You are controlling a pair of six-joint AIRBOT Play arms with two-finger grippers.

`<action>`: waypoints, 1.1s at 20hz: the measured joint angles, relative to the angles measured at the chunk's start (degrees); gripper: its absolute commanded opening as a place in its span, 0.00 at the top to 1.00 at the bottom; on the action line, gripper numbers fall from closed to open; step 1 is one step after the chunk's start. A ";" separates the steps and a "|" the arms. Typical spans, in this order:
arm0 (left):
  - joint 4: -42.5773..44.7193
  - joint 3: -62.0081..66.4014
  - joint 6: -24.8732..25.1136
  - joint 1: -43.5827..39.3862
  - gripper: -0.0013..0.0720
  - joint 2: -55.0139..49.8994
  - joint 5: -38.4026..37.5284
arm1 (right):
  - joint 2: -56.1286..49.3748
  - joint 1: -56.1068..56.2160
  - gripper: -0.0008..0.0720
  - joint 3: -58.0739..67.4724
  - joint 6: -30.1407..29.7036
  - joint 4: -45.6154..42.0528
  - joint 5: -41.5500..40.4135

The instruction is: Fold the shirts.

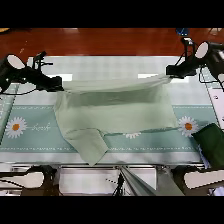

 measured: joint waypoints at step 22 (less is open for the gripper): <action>2.45 -15.45 1.97 7.37 0.17 20.96 -17.25 | 12.15 -4.07 0.31 -5.38 -10.64 -10.71 20.55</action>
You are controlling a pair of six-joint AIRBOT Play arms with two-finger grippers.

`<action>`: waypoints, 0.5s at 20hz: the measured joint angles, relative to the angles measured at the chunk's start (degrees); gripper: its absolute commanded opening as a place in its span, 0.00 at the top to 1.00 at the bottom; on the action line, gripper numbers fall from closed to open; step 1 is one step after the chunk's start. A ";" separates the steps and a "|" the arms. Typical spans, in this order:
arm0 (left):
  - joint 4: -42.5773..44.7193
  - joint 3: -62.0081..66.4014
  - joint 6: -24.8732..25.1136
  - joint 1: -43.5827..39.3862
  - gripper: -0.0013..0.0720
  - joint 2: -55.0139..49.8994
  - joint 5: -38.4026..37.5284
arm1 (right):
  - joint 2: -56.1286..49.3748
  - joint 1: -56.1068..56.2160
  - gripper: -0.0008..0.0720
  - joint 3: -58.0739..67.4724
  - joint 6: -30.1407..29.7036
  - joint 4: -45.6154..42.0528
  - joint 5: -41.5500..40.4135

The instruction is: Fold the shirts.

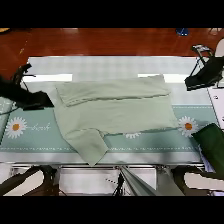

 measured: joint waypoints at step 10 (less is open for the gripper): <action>-14.08 -33.75 4.02 2.49 0.18 11.41 10.08 | 4.31 -11.91 0.31 -8.94 -5.62 18.16 -3.21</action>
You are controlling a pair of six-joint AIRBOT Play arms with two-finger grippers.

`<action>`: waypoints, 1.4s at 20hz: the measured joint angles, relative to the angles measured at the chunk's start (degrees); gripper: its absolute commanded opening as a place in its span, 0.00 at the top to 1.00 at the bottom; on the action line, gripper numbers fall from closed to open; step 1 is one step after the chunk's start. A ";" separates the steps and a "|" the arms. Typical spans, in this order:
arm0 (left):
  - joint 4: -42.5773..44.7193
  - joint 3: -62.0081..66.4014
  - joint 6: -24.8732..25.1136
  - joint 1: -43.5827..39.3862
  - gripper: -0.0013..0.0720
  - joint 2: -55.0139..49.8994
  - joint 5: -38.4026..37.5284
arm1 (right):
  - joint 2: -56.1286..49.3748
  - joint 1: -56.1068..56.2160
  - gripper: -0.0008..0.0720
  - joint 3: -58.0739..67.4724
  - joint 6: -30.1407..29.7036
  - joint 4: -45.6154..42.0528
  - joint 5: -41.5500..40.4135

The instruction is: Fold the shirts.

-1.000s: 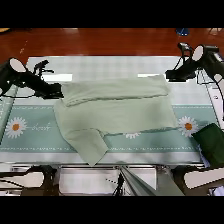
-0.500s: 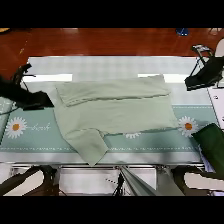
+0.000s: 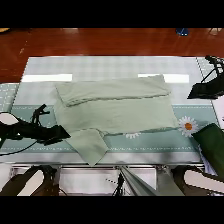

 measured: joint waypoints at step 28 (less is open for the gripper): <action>-10.75 -5.29 6.43 -5.60 0.96 -11.50 10.99 | 0.13 -11.30 0.24 -19.04 -3.63 12.24 -5.07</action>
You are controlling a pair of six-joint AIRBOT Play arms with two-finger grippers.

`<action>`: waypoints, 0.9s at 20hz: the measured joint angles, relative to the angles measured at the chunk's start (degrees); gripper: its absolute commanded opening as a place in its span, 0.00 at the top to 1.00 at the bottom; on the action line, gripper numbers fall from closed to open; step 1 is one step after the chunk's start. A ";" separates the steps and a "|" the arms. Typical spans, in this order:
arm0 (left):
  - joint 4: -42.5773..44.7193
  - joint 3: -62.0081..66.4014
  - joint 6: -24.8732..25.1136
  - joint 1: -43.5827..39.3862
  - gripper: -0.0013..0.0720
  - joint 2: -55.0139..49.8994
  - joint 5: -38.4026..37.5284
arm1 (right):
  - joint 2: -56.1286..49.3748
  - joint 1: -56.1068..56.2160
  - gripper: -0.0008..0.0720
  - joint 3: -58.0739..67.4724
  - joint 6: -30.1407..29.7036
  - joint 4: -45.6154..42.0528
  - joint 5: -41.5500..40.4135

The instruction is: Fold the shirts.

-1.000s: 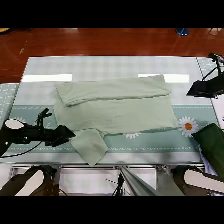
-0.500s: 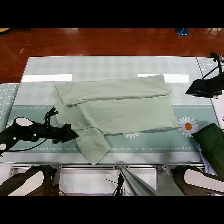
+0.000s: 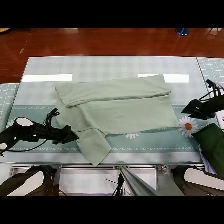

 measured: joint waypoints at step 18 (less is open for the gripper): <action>0.37 14.34 1.25 0.02 0.96 2.05 -2.75 | 6.25 11.54 0.96 -0.07 3.02 1.07 -13.79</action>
